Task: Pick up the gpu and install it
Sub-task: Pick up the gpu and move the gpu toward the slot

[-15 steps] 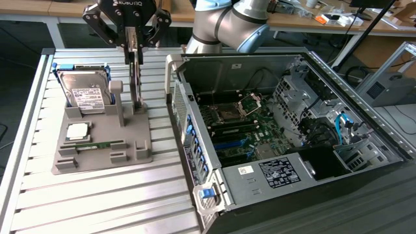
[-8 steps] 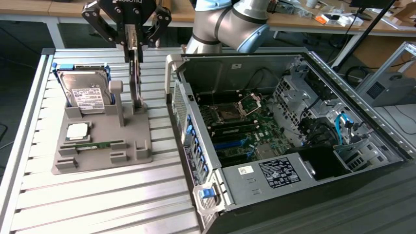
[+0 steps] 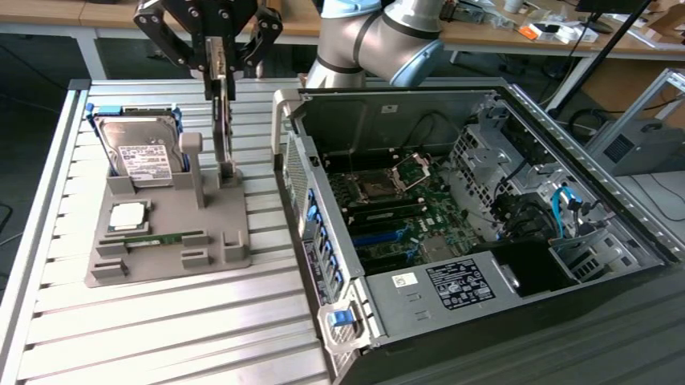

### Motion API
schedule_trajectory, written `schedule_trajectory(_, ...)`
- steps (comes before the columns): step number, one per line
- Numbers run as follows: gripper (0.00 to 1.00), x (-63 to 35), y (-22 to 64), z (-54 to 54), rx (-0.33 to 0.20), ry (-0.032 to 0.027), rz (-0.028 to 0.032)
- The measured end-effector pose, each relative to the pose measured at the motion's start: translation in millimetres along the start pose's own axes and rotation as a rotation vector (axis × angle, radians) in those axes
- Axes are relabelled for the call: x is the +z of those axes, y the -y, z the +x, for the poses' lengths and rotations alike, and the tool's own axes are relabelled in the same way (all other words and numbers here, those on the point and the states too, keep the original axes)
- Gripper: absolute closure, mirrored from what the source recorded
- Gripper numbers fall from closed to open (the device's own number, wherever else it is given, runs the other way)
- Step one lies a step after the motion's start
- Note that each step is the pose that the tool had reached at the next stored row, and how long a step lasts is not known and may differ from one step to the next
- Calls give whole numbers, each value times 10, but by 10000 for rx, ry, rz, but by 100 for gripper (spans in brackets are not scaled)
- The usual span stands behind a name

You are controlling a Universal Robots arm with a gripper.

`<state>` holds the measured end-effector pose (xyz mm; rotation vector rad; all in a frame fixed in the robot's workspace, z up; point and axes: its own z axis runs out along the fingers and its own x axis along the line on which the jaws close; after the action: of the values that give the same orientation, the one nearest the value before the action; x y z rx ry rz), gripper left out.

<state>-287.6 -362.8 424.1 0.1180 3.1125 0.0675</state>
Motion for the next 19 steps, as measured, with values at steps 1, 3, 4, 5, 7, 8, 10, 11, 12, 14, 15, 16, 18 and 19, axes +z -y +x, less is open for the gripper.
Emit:
schedule_trajectory(1,73,-7,0,0,0,1,0)
schedule_trajectory(3,73,-23,-1,-1,0,0,0)
schedule_trajectory(4,73,-27,-1,-1,0,1,-1)
schedule_trajectory(5,73,-27,-1,-1,0,2,-2)
schedule_trajectory(7,73,-28,-1,-1,0,1,0)
schedule_trajectory(8,73,-29,-1,-1,0,1,0)
schedule_trajectory(10,73,-29,2,-3,-1,0,0)
schedule_trajectory(11,73,-29,5,-6,-1,0,-1)
schedule_trajectory(12,73,-29,8,-10,0,0,-1)
schedule_trajectory(14,73,-29,13,-18,0,1,0)
schedule_trajectory(15,73,-29,15,-21,0,0,-1)
schedule_trajectory(16,73,-29,16,-29,0,0,0)
schedule_trajectory(18,73,-28,17,-39,0,0,-1)
schedule_trajectory(19,73,-28,17,-43,0,1,-1)
